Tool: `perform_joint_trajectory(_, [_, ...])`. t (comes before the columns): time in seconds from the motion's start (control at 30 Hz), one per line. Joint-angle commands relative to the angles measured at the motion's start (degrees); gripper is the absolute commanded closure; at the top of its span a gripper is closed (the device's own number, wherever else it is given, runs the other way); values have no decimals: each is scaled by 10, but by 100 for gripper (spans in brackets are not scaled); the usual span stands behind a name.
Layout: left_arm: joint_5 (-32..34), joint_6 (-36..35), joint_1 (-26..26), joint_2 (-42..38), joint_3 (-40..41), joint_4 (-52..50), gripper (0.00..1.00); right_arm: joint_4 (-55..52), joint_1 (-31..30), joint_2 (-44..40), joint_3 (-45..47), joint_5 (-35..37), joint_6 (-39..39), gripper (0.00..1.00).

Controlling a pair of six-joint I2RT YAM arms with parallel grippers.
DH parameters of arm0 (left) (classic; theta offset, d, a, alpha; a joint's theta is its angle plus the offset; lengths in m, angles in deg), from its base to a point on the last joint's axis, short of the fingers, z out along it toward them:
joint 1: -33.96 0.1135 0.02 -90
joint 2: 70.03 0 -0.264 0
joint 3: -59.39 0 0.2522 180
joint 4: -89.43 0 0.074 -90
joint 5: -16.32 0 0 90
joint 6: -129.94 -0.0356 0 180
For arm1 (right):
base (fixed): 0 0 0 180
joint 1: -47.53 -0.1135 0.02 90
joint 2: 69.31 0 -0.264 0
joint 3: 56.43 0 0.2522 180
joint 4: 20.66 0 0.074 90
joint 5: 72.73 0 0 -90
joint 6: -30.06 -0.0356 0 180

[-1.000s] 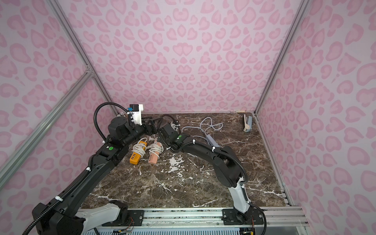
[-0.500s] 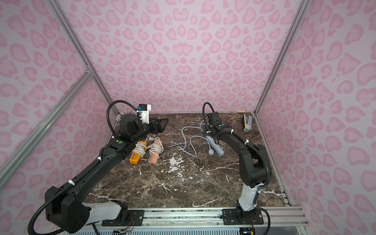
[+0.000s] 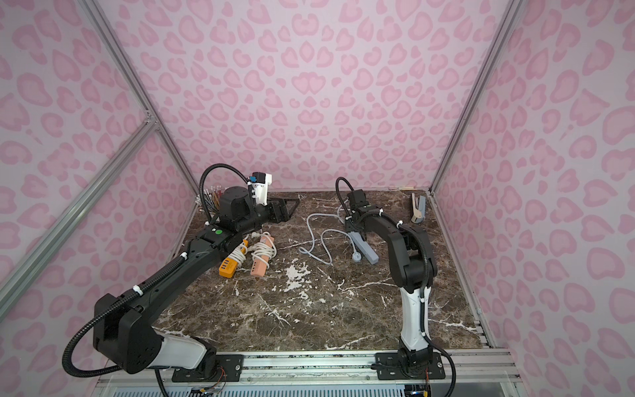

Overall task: Wrap the cord around the power strip
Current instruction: Pick up the power strip from the center of the board.

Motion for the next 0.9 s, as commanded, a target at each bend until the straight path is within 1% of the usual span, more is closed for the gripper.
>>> perform_joint_trajectory(0.0, [4, 3, 0, 2, -5, 16, 15, -16, 3, 4, -4, -11, 8, 39])
perform_joint_trajectory(0.2, [-5, 9, -1, 13, -12, 19, 17, -21, 4, -8, 4, -31, 7, 37])
perform_joint_trajectory(0.33, [-12, 13, -5, 20, -17, 22, 18, -47, 7, 19, 4, -7, 17, 36])
perform_joint_trajectory(0.47, [-14, 13, -9, 20, -15, 22, 19, -46, 4, 18, 12, -20, 20, 31])
perform_joint_trajectory(0.53, [-14, 13, -10, 20, -14, 21, 19, -46, 3, 12, 12, -21, 19, 30])
perform_joint_trajectory(0.6, [-14, 13, -11, 20, -14, 21, 20, -45, 4, 7, 12, -13, 19, 34])
perform_joint_trajectory(0.63, [-14, 13, -11, 19, -14, 21, 20, -47, 5, 6, 9, -5, 19, 39])
perform_joint_trajectory(0.7, [-13, 10, -12, 19, -16, 19, 20, -46, 8, -12, 7, 7, 15, 53])
perform_joint_trajectory(0.77, [-3, -3, -15, 20, -22, 7, 22, -35, 13, -51, 11, -2, 1, 66])
perform_joint_trajectory(0.83, [20, -28, -24, 24, -33, -15, 23, -20, 20, -93, 18, -28, -26, 70])
perform_joint_trajectory(0.87, [35, -46, -34, 28, -40, -29, 23, -7, 23, -122, 27, -56, -46, 71])
